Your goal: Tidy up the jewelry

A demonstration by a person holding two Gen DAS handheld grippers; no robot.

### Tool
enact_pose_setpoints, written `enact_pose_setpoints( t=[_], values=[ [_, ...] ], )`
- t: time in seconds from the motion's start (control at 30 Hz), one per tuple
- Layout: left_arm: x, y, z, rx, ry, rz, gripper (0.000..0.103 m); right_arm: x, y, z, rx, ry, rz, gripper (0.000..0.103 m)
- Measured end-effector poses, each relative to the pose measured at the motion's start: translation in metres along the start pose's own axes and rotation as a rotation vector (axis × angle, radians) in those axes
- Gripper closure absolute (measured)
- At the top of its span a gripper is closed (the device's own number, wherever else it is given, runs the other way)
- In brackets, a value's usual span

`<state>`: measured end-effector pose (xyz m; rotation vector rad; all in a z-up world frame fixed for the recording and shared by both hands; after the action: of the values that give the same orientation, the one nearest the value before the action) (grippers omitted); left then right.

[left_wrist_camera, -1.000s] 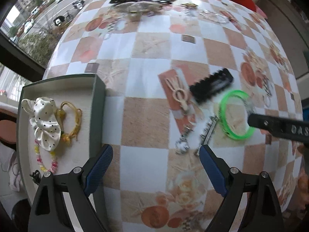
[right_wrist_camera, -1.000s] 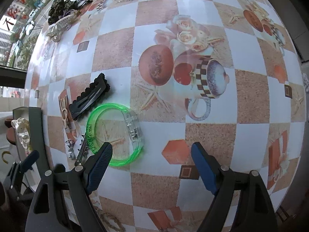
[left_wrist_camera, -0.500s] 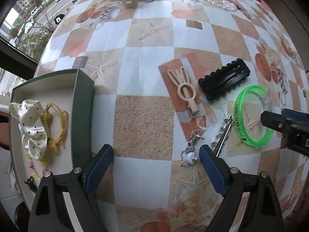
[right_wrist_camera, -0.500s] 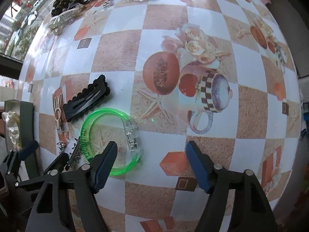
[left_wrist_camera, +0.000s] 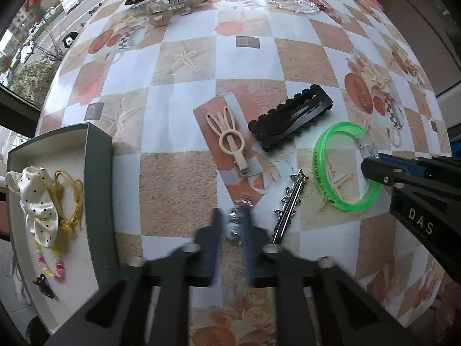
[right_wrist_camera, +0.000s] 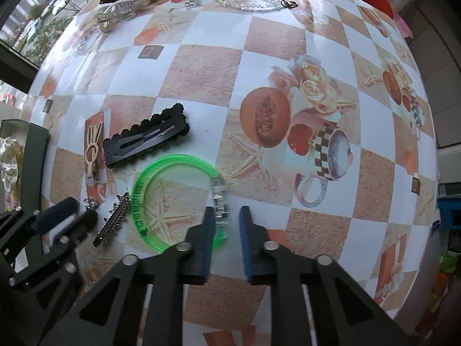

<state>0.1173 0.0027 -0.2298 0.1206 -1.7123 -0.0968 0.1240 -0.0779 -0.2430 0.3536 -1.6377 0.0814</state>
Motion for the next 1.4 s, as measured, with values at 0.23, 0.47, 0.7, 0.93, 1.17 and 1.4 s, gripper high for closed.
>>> enact_pose_setpoints(
  t=[0.23,0.47,0.7,0.93,1.17,1.4],
  values=[
    [0.009,0.013,0.003,0.034,0.001,0.051,0.089,0.009,-0.005,0.005,-0.044,-0.011,-0.047,0.092],
    [0.025,0.025,0.007,0.037,-0.023,0.087,0.099,0.028,-0.011,0.012,-0.091,-0.024,-0.107,0.092],
    [0.035,0.034,0.016,0.051,-0.023,0.094,0.099,0.049,-0.022,0.032,-0.119,-0.029,-0.128,0.092],
    [0.029,0.035,0.027,-0.002,0.013,0.024,0.098,0.051,-0.029,0.039,-0.137,-0.016,-0.148,0.092],
    [0.028,0.025,0.03,-0.095,-0.036,-0.049,0.0,0.054,-0.029,0.054,-0.155,-0.012,-0.156,0.092],
    [-0.004,0.019,0.027,-0.111,0.02,-0.036,0.02,0.055,-0.033,0.06,-0.16,-0.008,-0.157,0.092]
  ],
)
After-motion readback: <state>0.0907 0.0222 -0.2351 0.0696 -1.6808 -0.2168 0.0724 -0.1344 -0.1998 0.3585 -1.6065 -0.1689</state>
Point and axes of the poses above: each gripper's, at about its wrist camera, not at the fingertips, and x roughly against the way its jaws point, y to its left, z to its underside, the point moved 8 cm from there along -x, roughly the way its jaws point, and after that the axes turned 10 degrees about -z, right-handed, at the moved point
